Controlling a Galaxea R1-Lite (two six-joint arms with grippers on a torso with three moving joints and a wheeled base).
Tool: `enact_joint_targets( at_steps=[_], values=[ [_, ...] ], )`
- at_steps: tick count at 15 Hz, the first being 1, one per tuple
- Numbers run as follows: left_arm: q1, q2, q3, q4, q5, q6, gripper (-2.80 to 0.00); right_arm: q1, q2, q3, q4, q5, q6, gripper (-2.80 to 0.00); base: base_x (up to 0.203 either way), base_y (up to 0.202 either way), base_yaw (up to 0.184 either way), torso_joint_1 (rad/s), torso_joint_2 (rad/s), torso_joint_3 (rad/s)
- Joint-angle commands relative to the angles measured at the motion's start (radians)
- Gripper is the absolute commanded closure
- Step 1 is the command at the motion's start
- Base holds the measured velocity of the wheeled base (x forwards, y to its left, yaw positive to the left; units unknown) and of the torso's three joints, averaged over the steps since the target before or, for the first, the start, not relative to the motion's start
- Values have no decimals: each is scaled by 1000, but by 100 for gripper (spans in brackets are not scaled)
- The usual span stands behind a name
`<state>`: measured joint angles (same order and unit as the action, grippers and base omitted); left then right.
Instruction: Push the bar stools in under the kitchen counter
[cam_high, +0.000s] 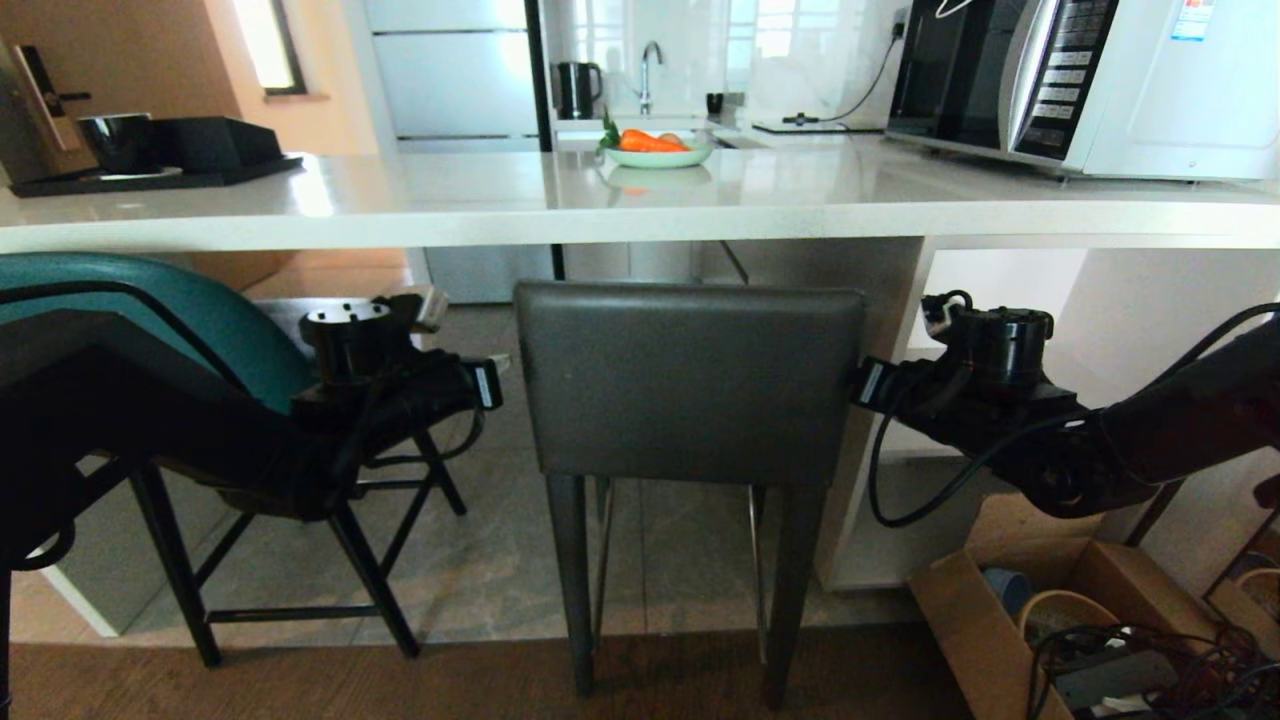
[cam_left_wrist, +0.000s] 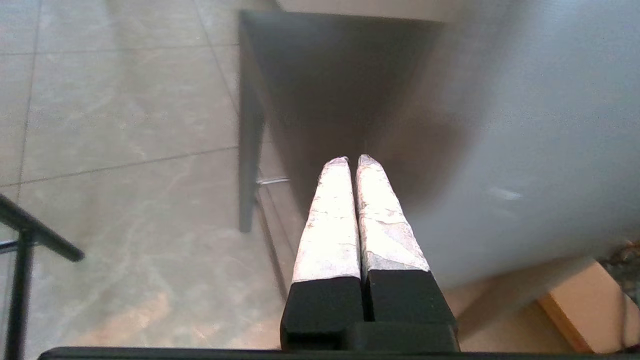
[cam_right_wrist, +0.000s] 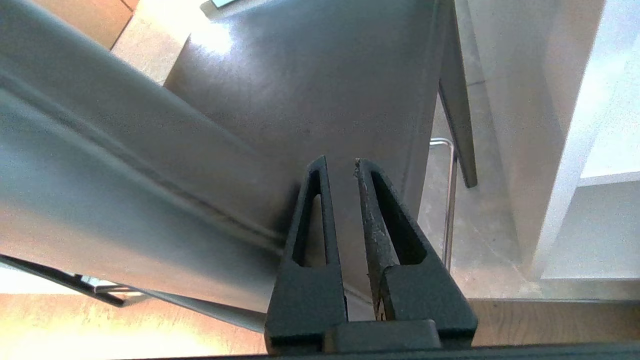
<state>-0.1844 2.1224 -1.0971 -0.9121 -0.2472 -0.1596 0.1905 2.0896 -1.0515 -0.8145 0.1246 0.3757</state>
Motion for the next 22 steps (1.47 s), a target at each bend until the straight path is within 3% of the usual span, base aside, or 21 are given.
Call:
enact_joint_targets(
  at_steps=[1, 5, 9, 14, 17, 22],
  values=[
    [50, 75, -41, -7, -3, -1, 0, 0, 27, -4, -4, 0, 3, 0, 0, 0, 0, 0, 0, 0],
    [60, 179, -122, -8, 19, -2, 0, 0, 35, -10, -5, 0, 4, 0, 0, 0, 0, 0, 0, 0],
    [-9, 304, -310, 12, 196, 6, 0, 0, 36, -10, -5, 0, 15, 0, 0, 0, 0, 0, 0, 0],
    [-68, 317, -441, 104, 205, 8, 0, 0, 78, -53, 7, -36, 13, 0, 0, 0, 0, 0, 0, 0],
    [-117, 305, -436, 101, 212, 8, 0, 5, 117, -141, 61, -75, 10, 0, 0, 0, 0, 0, 0, 0],
    [-130, 274, -428, 107, 217, 9, 0, 33, 163, -250, 141, -77, 8, 0, 0, 0, 0, 0, 0, 0]
  ],
)
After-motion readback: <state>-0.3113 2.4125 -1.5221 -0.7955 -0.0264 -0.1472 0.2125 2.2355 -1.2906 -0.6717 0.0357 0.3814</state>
